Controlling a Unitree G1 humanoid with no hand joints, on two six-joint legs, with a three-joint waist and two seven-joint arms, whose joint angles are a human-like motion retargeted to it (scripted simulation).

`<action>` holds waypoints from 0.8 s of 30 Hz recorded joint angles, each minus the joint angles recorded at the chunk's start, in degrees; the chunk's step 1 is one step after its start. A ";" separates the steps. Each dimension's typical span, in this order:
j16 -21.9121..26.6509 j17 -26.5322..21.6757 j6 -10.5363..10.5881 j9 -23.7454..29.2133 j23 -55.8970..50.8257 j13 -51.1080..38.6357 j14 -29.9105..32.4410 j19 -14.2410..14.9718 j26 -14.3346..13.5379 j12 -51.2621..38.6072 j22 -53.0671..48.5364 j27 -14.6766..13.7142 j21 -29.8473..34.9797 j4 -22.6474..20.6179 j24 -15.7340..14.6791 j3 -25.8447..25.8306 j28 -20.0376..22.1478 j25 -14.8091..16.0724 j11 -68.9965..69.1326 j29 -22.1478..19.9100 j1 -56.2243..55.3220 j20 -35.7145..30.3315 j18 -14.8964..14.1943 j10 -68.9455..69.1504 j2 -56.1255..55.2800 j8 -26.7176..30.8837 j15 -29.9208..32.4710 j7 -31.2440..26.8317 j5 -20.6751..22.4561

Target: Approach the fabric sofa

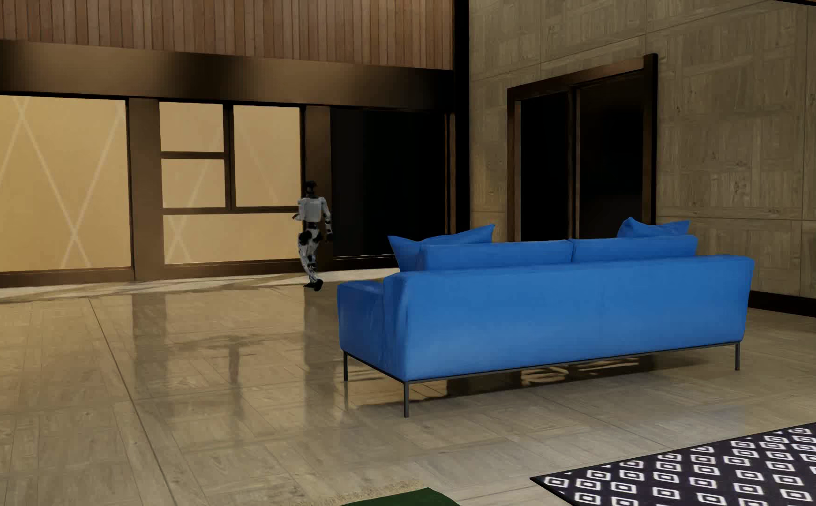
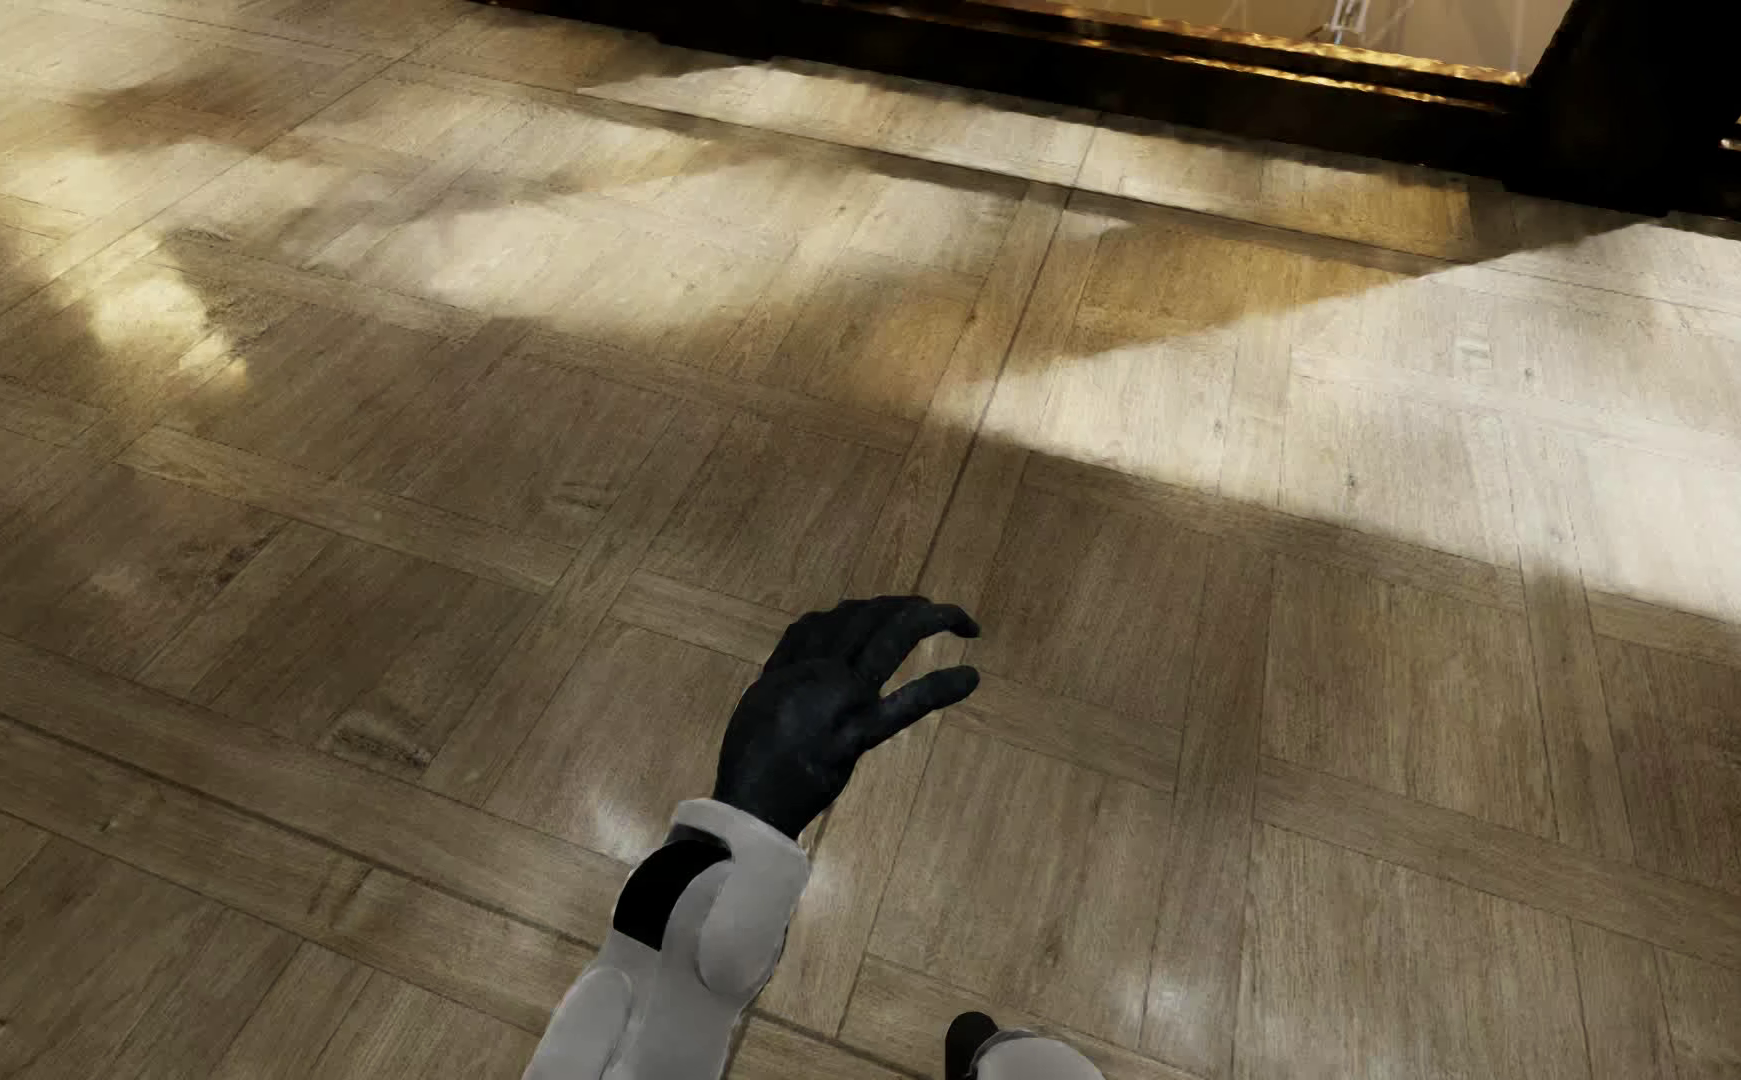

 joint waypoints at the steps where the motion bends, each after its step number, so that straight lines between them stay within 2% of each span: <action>1: 0.01 -0.37 0.66 0.70 0.72 -0.47 5.90 -0.48 0.62 2.73 0.50 -0.19 3.40 3.63 -5.39 -0.06 0.36 -4.77 5.09 -0.48 -4.87 0.76 -10.00 11.30 0.37 -3.14 -4.74 4.30 -1.51; 2: 0.27 -1.00 1.36 1.15 2.07 -2.65 6.50 -0.65 3.43 5.21 2.75 -0.48 7.26 12.34 -6.27 0.44 0.56 -9.91 6.86 0.45 -8.49 2.50 -11.64 18.18 1.94 -5.77 -7.69 10.68 -2.51; 3: 0.31 -1.94 2.17 1.21 3.36 -6.24 2.56 -0.83 8.82 7.65 6.36 -0.94 10.12 21.18 -2.85 1.60 0.06 -13.93 5.76 1.41 -10.41 4.69 -7.74 20.55 4.40 -7.44 -9.00 17.44 -2.57; 4: 0.63 -2.66 2.92 1.07 3.83 -10.10 0.70 -0.94 14.92 9.56 11.32 -1.05 10.92 26.65 5.05 2.99 -0.08 -15.85 3.20 1.98 -12.33 6.10 -5.85 19.83 7.45 -8.78 -9.49 22.42 -2.21; 5: 0.52 -3.36 3.43 0.79 2.66 -13.49 0.80 -0.93 20.41 10.93 18.07 -0.29 9.51 28.21 13.15 4.34 0.08 -15.75 0.24 0.84 -14.91 7.05 -5.36 16.42 10.68 -10.17 -9.78 24.71 -2.05; 6: -0.39 -4.30 3.66 0.41 0.03 -16.19 1.37 -0.84 24.05 11.74 25.75 0.04 6.68 27.61 16.55 5.41 0.18 -13.80 -2.45 -1.61 -17.51 9.15 -6.58 10.50 13.73 -11.99 -10.26 25.21 -2.26; 7: -1.14 -5.20 3.73 -0.10 -3.34 -18.39 0.48 -0.69 26.72 11.67 33.79 -0.39 2.82 27.65 14.96 6.14 -0.63 -9.62 -4.57 -4.74 -18.72 13.22 -6.03 2.23 16.42 -14.39 -11.03 27.04 -2.43; 8: -1.56 -6.89 3.85 -0.68 -6.55 -20.27 -0.34 -0.44 29.20 11.34 41.47 -1.34 -0.74 28.72 9.69 6.51 -2.99 -4.85 -6.88 -8.34 -17.11 19.35 -5.76 -8.63 19.30 -17.13 -11.86 32.92 -2.61; 9: -0.60 -8.45 4.08 -1.30 -8.93 -22.27 0.10 -0.09 33.34 10.30 48.62 -2.05 -4.07 29.61 6.05 6.48 -6.98 0.62 -9.58 -11.94 -13.10 24.22 -4.53 -21.12 22.61 -20.29 -12.55 43.34 -2.40; 10: 2.86 -9.89 4.23 -1.88 -10.70 -23.98 -0.97 0.41 35.05 10.18 53.89 -1.96 -7.08 29.15 8.58 6.07 -13.06 5.36 -12.02 -15.49 -8.65 23.05 -4.39 -32.29 25.96 -23.79 -13.33 55.79 -1.91; 11: 6.87 -11.95 4.24 -2.32 -11.60 -25.81 -2.40 1.07 33.28 10.82 56.05 -1.05 -9.53 28.05 16.05 5.61 -18.30 9.09 -12.80 -17.80 -5.47 17.02 -4.01 -39.35 28.97 -27.58 -14.77 65.20 -1.41; 12: 11.03 -13.73 4.06 -2.62 -12.85 -26.44 -2.95 1.86 28.21 11.39 55.96 0.59 -12.57 27.12 23.45 5.37 -19.83 12.14 -11.41 -19.46 -3.12 11.26 -3.08 -42.41 31.27 -31.64 -17.02 70.17 -1.36; 13: 13.99 -14.83 3.60 -2.76 -14.84 -25.88 -3.62 2.56 22.98 11.60 54.73 1.83 -16.24 26.45 26.87 5.48 -18.13 14.85 -9.08 -21.63 -2.67 9.05 0.82 -41.75 33.10 -35.65 -19.47 69.05 -1.78; 14: 15.56 -14.35 2.98 -2.81 -16.62 -24.93 -3.85 3.94 19.74 12.17 53.13 2.34 -19.81 26.05 25.52 5.71 -15.43 17.72 -4.99 -24.75 -2.20 10.62 4.98 -40.33 34.36 -38.71 -20.08 65.26 -2.68; 15: 15.59 -13.63 2.39 -2.71 -17.85 -23.93 -5.15 3.76 18.40 12.38 52.48 2.65 -23.07 24.87 21.70 5.79 -13.83 20.77 2.14 -27.44 -1.45 13.87 5.17 -39.38 33.91 -40.83 -17.62 61.44 -5.07; 16: 14.16 -13.02 1.70 -2.45 -18.23 -23.06 -6.37 3.92 19.39 12.07 52.35 2.80 -25.59 22.75 17.04 5.70 -13.45 23.83 13.05 -29.31 -0.68 17.70 5.18 -38.70 31.41 -40.95 -11.97 57.76 -9.22; 17: 12.52 -12.32 0.76 -2.18 -17.71 -22.39 -7.73 2.60 21.18 11.22 52.14 3.35 -26.69 20.58 14.15 5.37 -13.13 26.13 26.74 -30.12 0.04 20.15 5.17 -37.46 26.87 -38.54 -5.68 54.02 -14.68; 18: 10.77 -11.67 -0.17 -1.86 -16.59 -21.67 -8.94 -1.29 22.75 9.84 51.64 4.45 -26.03 18.01 13.29 4.78 -12.12 26.83 38.99 -29.60 0.73 21.07 5.18 -36.67 19.91 -31.87 -1.72 49.87 -17.30; 19: 9.05 -11.13 -0.78 -1.58 -15.42 -20.61 -9.76 -2.15 23.36 8.45 51.41 5.46 -23.73 15.41 13.92 4.37 -10.28 26.19 47.82 -27.56 1.50 20.87 5.18 -36.52 12.70 -24.24 -4.88 45.43 -16.69; 20: 7.01 -9.72 -1.09 -1.41 -13.93 -19.78 -10.02 -5.43 23.01 6.77 51.25 6.07 -20.07 12.98 15.50 4.16 -8.12 24.78 53.39 -24.84 2.74 20.03 5.18 -37.50 7.42 -19.36 -7.71 40.69 -17.31; 21: 5.02 -8.70 -1.34 -1.25 -12.69 -18.84 -10.25 -8.23 22.38 5.09 50.85 5.83 -14.96 10.71 17.02 3.78 -5.13 22.16 56.12 -20.41 3.82 18.96 5.18 -38.29 3.44 -16.71 -8.04 35.44 -20.07; 22: 3.49 -8.25 -1.69 -1.09 -12.40 -17.83 -10.69 -11.11 21.07 3.23 50.02 3.76 -8.69 8.55 18.91 3.12 -1.77 17.50 55.89 -17.13 4.44 16.84 5.18 -38.30 0.29 -15.61 -8.57 29.57 -22.87; 23: 2.94 -8.51 -2.04 -0.88 -13.76 -16.26 -11.09 -12.08 19.64 0.66 49.15 0.65 -2.58 6.69 21.57 2.30 2.42 10.39 53.47 -14.59 4.95 13.99 5.18 -38.16 -2.55 -14.95 -10.22 23.24 -22.85; 24: 2.51 -7.36 -2.25 -0.59 -15.70 -15.22 -11.48 -11.94 18.41 -1.72 47.48 -0.63 1.05 5.16 23.01 1.57 6.94 3.68 49.46 -13.86 5.64 11.74 5.17 -38.05 -5.39 -13.97 -11.04 16.83 -20.25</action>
